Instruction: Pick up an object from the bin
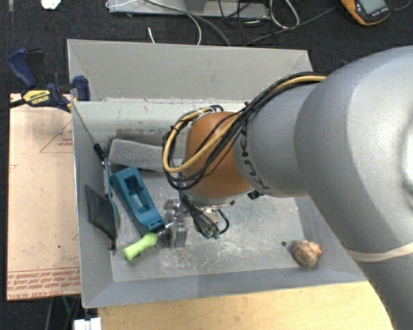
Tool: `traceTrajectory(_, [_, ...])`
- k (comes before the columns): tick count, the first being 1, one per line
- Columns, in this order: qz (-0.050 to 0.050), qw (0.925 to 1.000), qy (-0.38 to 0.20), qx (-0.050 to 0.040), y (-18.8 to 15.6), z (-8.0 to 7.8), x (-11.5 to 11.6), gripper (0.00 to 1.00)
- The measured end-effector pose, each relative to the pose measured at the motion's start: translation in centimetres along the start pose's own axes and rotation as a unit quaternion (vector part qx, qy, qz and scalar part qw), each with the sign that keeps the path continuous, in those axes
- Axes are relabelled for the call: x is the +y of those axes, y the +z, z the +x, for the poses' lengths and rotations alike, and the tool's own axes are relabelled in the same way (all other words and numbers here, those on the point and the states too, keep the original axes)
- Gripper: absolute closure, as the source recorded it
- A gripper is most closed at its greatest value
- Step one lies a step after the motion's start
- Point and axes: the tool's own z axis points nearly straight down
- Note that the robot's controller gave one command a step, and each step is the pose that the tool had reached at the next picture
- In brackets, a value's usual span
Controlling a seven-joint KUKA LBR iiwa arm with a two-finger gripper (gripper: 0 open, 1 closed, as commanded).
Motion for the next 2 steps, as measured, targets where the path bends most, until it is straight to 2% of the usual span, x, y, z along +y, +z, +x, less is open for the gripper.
traceTrajectory(1, [0.0, 1.0, 0.0, 0.0, 0.0, 0.0, 0.0, 1.0])
traceTrajectory(2, [-0.001, 1.0, -0.004, -0.0053, -0.08, 0.68, -0.07, 1.0])
